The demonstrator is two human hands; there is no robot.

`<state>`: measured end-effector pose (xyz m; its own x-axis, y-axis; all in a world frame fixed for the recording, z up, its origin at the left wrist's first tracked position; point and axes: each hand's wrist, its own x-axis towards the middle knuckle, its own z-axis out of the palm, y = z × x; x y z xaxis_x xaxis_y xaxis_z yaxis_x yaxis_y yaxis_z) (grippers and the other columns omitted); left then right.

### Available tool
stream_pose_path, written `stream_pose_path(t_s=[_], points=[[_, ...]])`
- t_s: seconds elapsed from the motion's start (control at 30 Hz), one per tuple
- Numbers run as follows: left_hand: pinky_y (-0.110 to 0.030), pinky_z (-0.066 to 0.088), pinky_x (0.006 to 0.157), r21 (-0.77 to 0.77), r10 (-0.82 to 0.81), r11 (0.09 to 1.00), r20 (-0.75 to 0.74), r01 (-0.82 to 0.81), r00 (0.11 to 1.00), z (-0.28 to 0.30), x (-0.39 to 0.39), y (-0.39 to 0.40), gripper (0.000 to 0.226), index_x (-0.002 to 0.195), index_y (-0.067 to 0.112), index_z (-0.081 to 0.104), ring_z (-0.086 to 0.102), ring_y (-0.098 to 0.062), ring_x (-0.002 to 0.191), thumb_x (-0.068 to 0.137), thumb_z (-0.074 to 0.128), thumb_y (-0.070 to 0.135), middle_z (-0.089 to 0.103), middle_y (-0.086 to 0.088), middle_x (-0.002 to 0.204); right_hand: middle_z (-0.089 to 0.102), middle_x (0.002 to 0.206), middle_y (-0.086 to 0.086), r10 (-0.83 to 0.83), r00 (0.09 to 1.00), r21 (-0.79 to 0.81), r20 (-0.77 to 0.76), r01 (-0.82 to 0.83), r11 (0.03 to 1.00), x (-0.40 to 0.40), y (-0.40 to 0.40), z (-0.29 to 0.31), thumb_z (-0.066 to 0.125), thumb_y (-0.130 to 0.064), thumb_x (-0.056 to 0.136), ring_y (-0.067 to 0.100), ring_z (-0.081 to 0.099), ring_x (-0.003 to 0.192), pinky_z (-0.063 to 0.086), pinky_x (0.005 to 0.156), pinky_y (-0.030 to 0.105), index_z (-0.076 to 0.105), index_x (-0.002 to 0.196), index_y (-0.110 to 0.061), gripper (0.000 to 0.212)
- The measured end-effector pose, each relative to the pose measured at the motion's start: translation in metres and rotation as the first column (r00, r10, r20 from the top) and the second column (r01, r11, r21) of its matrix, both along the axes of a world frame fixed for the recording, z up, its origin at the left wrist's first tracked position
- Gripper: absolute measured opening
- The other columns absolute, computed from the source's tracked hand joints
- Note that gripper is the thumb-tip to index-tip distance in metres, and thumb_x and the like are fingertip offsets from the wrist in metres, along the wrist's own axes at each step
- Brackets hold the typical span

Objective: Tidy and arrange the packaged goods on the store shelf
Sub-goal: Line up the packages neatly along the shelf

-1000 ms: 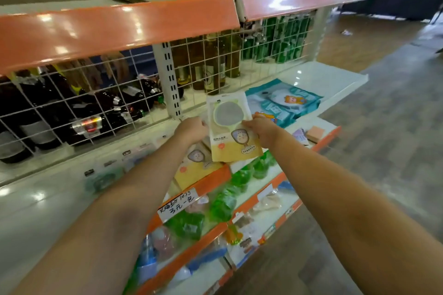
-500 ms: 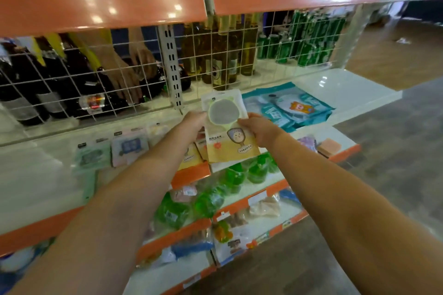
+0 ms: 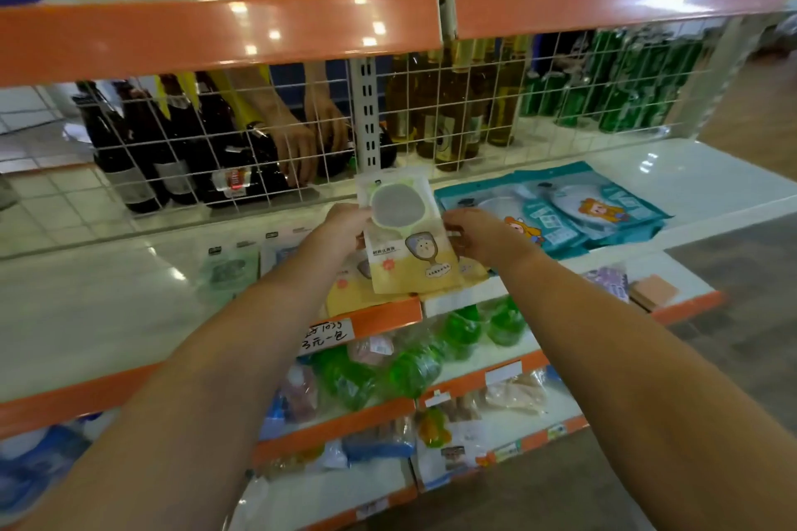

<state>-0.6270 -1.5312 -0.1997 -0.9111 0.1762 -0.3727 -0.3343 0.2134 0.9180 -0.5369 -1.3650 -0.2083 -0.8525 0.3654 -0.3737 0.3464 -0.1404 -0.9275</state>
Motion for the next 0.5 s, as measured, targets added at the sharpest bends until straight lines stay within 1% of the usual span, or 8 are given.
stream_pose_path(t_s=[0.07, 0.1, 0.17, 0.23, 0.3, 0.37, 0.4, 0.5], points=[[-0.037, 0.05, 0.08, -0.041, 0.021, 0.999, -0.026, -0.022, 0.999, -0.001, -0.004, -0.01, 0.027, 0.118, 0.003, 0.055, 0.058, -0.025, 0.084, 0.093, 0.058, 0.012, 0.056, -0.007, 0.084, 0.06, 0.082, 0.004, -0.042, 0.999, -0.002, 0.032, 0.042, 0.999, -0.006, -0.003, 0.0, 0.051, -0.013, 0.096, 0.014, 0.058, 0.066, 0.051, 0.05, 0.022, 0.055, 0.09, -0.008, 0.009], [-0.037, 0.049, 0.081, -0.06, 0.029, 0.998, -0.033, -0.031, 0.999, -0.002, -0.007, -0.014, 0.029, 0.121, 0.003, 0.055, 0.056, -0.024, 0.083, 0.094, 0.057, 0.013, 0.053, -0.006, 0.083, 0.058, 0.08, 0.003, -0.057, 0.997, 0.012, 0.053, 0.056, 0.998, -0.008, -0.005, 0.0, 0.05, -0.012, 0.097, 0.014, 0.056, 0.066, 0.05, 0.054, 0.023, 0.053, 0.088, -0.009, 0.011], [-0.035, 0.045, 0.079, -0.108, 0.039, 0.993, -0.062, -0.045, 0.997, -0.006, -0.013, -0.023, 0.035, 0.126, -0.001, 0.052, 0.054, -0.024, 0.087, 0.095, 0.056, 0.014, 0.054, -0.01, 0.094, 0.055, 0.08, 0.004, -0.075, 0.993, 0.078, 0.094, 0.067, 0.995, -0.014, -0.009, 0.002, 0.047, -0.011, 0.098, 0.014, 0.052, 0.064, 0.045, 0.057, 0.023, 0.052, 0.09, -0.009, 0.01], [-0.034, 0.042, 0.078, -0.16, 0.048, 0.985, -0.09, -0.062, 0.995, -0.012, -0.019, -0.029, 0.038, 0.13, -0.002, 0.05, 0.051, -0.025, 0.093, 0.096, 0.054, 0.015, 0.054, -0.014, 0.105, 0.055, 0.086, 0.009, -0.09, 0.991, 0.156, 0.103, 0.074, 0.985, -0.02, -0.012, -0.001, 0.045, -0.009, 0.098, 0.015, 0.049, 0.063, 0.043, 0.057, 0.024, 0.054, 0.101, -0.005, 0.01], [-0.035, 0.042, 0.079, -0.199, 0.052, 0.977, -0.097, -0.07, 0.994, -0.016, -0.021, -0.034, 0.039, 0.131, -0.002, 0.049, 0.052, -0.026, 0.096, 0.096, 0.054, 0.016, 0.057, -0.018, 0.115, 0.056, 0.09, 0.011, -0.072, 0.994, 0.28, 0.079, 0.047, 0.959, -0.024, -0.013, -0.007, 0.047, -0.008, 0.095, 0.021, 0.054, 0.073, 0.048, 0.064, 0.031, 0.055, 0.118, 0.001, 0.025], [-0.037, 0.044, 0.08, -0.234, 0.053, 0.97, -0.096, -0.074, 0.994, -0.022, -0.023, -0.039, 0.04, 0.129, -0.003, 0.05, 0.056, -0.029, 0.099, 0.095, 0.056, 0.016, 0.058, -0.02, 0.116, 0.056, 0.096, 0.012, -0.034, 0.998, 0.416, 0.061, 0.006, 0.909, -0.025, -0.015, -0.009, 0.051, -0.009, 0.093, 0.028, 0.058, 0.091, 0.051, 0.081, 0.038, 0.056, 0.122, 0.002, 0.032], [-0.036, 0.044, 0.079, -0.261, 0.043, 0.963, -0.097, -0.067, 0.994, -0.023, -0.024, -0.042, 0.04, 0.128, -0.005, 0.051, 0.057, -0.03, 0.1, 0.095, 0.056, 0.017, 0.058, -0.02, 0.111, 0.055, 0.098, 0.011, -0.017, 0.998, 0.473, 0.058, -0.012, 0.881, -0.025, -0.016, -0.01, 0.052, -0.009, 0.093, 0.029, 0.057, 0.095, 0.05, 0.084, 0.038, 0.057, 0.122, 0.001, 0.032], [-0.037, 0.046, 0.079, -0.32, 0.038, 0.945, -0.08, -0.061, 0.996, -0.03, -0.027, -0.046, 0.037, 0.123, -0.005, 0.054, 0.059, -0.032, 0.095, 0.094, 0.056, 0.018, 0.058, -0.021, 0.102, 0.056, 0.105, 0.011, 0.02, 0.997, 0.596, 0.077, -0.062, 0.801, -0.026, -0.022, -0.009, 0.05, -0.01, 0.094, 0.026, 0.055, 0.094, 0.039, 0.073, 0.026, 0.057, 0.123, -0.006, 0.031]])
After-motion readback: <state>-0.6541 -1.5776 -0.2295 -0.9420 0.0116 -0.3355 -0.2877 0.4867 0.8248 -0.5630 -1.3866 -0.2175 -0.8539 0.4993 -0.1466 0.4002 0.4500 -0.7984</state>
